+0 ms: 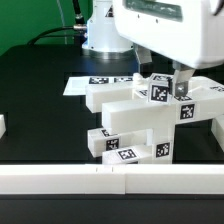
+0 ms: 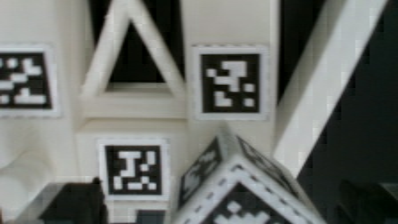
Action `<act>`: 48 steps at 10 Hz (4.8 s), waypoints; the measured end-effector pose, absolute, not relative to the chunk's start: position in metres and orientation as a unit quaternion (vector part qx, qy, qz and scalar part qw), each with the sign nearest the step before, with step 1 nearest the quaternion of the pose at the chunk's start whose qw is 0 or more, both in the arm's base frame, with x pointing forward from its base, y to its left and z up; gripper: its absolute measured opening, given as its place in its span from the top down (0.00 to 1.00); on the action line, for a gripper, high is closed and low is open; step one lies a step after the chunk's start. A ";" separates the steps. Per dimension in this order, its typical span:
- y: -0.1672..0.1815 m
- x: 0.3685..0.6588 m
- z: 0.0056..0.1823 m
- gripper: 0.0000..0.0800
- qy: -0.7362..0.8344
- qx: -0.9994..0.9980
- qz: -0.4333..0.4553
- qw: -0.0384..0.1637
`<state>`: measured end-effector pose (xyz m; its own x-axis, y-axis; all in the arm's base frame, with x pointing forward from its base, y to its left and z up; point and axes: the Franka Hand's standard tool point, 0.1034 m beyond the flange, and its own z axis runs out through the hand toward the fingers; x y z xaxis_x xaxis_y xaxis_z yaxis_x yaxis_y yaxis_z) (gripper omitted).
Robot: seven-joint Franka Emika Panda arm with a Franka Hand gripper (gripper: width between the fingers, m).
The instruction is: Assemble chair
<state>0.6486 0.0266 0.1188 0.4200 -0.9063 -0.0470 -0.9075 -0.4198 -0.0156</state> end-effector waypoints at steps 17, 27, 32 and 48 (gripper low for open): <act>0.027 0.651 0.115 0.64 0.240 -0.971 0.008 0.011; 0.029 0.651 0.115 0.64 0.569 -0.822 0.012 0.009; 0.031 0.652 0.115 0.64 0.691 -0.723 0.013 0.009; 0.029 0.650 0.113 0.19 0.384 -0.923 0.017 -0.001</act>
Offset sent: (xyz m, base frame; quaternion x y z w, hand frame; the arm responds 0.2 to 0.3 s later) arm 0.0063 0.0029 -0.0008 -0.0330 -0.0006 -0.2524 0.9671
